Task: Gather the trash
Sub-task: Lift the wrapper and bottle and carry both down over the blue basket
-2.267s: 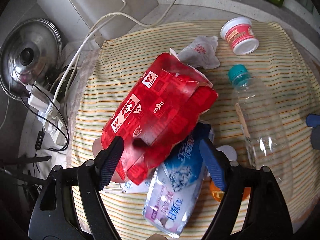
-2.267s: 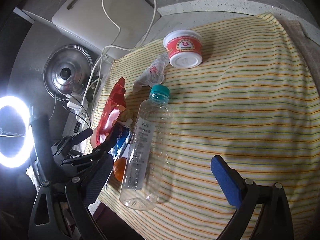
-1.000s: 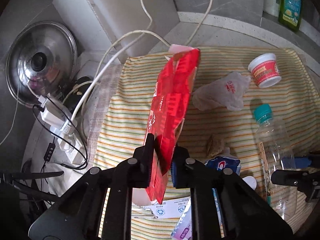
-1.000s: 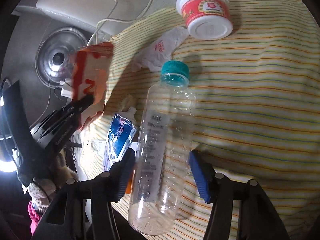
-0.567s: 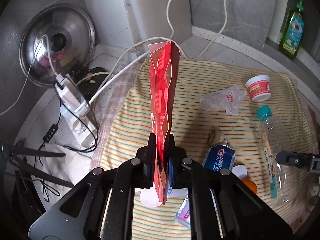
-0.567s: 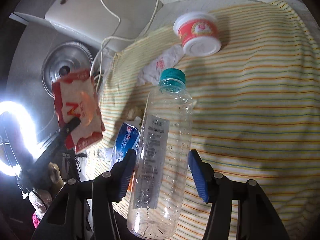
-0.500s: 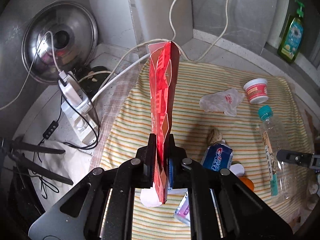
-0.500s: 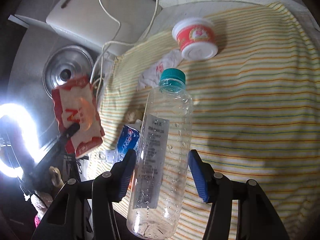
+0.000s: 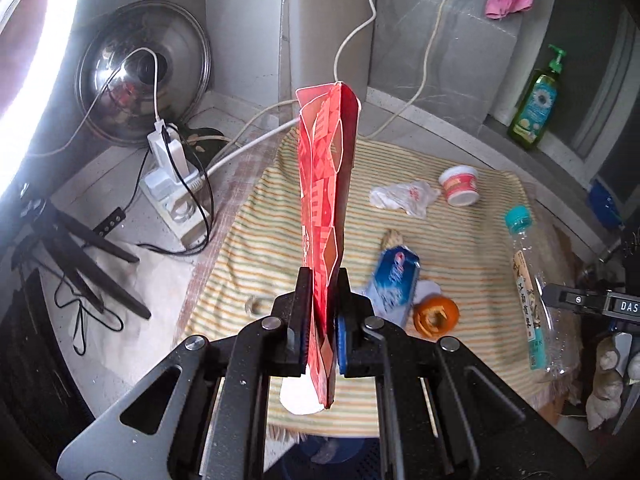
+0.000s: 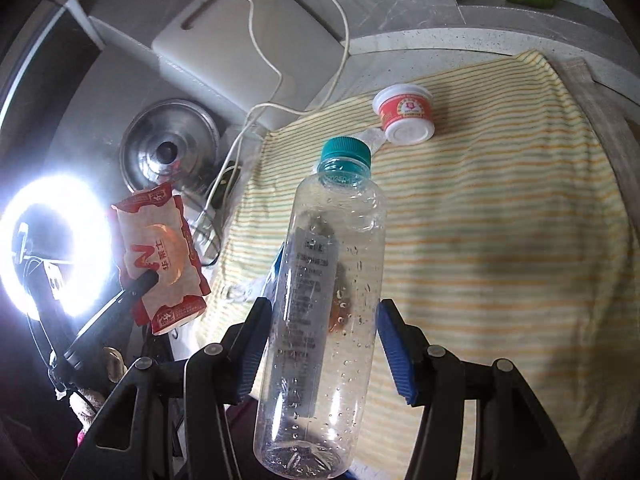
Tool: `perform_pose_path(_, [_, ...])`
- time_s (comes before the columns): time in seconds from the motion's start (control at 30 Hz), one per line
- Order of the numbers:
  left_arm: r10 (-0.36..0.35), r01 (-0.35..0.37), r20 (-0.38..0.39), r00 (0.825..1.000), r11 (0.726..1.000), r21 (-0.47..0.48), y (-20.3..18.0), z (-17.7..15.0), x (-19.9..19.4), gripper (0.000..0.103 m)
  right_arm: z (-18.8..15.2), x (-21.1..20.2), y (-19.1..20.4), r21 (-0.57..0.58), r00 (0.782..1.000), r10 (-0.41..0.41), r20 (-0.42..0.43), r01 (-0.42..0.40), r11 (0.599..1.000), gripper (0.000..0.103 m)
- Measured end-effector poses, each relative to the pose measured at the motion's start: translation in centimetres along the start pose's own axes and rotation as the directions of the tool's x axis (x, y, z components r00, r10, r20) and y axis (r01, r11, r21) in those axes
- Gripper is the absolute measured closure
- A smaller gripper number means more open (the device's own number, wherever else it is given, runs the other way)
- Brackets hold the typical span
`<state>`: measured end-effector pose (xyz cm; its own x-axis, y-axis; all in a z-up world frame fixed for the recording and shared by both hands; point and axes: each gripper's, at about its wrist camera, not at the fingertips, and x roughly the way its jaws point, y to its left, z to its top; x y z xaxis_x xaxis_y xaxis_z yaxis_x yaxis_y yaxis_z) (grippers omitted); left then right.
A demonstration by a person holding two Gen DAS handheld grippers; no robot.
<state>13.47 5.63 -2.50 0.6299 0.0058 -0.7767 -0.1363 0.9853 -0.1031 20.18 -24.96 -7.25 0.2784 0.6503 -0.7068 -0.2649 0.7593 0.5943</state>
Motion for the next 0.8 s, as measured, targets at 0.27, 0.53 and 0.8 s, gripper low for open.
perform_pose_path(0.27, [-0.082,0.083,-0.007,0.997,0.996,0.027,1.3,-5.5,-3.6,0.095,-6.3,-2.0,2.7,-0.012,0.998,-0.033,0.047,0.033,0.999,0.047])
perform_pose_path(0.53, [-0.158,0.161,-0.058,0.986,0.986,0.051,2.9,-12.2,-5.4,0.095,-14.4,-2.2,4.7,0.010,0.995,-0.078,0.058,0.078,0.997,0.047])
perform_pose_path(0.8, [-0.210,0.217,-0.132,0.969,0.975,0.044,3.1,-18.7,-5.4,0.095,-20.0,-1.1,5.0,0.047,0.992,-0.121,0.019,0.120,0.992,0.047])
